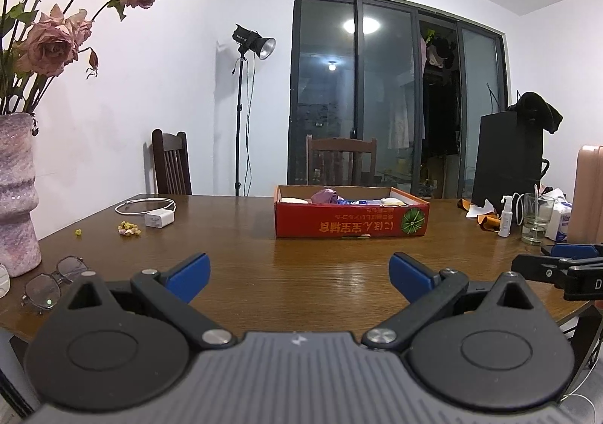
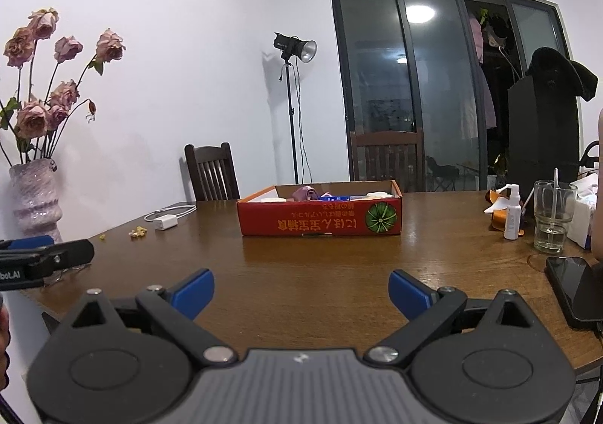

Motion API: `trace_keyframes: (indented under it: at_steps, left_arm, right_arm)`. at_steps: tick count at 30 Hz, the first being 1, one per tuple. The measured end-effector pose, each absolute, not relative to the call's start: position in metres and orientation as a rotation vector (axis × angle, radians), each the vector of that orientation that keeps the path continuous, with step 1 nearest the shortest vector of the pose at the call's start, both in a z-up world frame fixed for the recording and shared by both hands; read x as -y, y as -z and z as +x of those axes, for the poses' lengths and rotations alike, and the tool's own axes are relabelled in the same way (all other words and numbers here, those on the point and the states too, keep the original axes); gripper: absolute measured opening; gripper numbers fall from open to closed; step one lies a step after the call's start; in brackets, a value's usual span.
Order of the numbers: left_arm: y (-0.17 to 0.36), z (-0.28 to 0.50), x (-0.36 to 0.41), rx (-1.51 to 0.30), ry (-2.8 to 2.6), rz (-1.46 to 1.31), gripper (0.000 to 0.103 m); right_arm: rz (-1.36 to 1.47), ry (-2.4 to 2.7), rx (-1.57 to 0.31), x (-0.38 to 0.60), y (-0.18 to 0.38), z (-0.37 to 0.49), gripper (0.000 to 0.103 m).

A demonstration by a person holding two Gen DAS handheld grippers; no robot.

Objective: Organize soft objects

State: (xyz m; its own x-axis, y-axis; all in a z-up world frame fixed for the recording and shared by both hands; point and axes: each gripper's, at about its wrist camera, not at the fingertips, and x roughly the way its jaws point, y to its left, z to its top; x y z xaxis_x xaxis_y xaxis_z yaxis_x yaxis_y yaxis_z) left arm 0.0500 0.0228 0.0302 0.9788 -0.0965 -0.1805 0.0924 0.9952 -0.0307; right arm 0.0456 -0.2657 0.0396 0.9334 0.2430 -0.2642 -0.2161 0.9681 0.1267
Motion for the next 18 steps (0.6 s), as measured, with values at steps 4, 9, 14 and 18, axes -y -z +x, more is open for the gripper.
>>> trace_keyframes:
  at_steps: [4, 9, 14, 18]
  left_arm:
    - [-0.0303, 0.0497, -0.0237, -0.181, 0.093, -0.025, 0.103]
    - [-0.0307, 0.0499, -0.0243, -0.180, 0.093, -0.021, 0.103]
    - [-0.0313, 0.0497, -0.0259, -0.179, 0.094, -0.019, 0.103]
    - [-0.0318, 0.0497, -0.0267, -0.181, 0.091, -0.016, 0.103]
  right_arm:
    - [0.099, -0.234, -0.280, 0.2663, -0.0396, 0.0445, 0.099]
    - [0.098, -0.235, -0.273, 0.2657, -0.0407, 0.0434, 0.100]
    - [0.095, -0.238, -0.268, 0.2646, -0.0409, 0.0422, 0.100]
    - [0.095, -0.239, -0.266, 0.2651, -0.0411, 0.0420, 0.100]
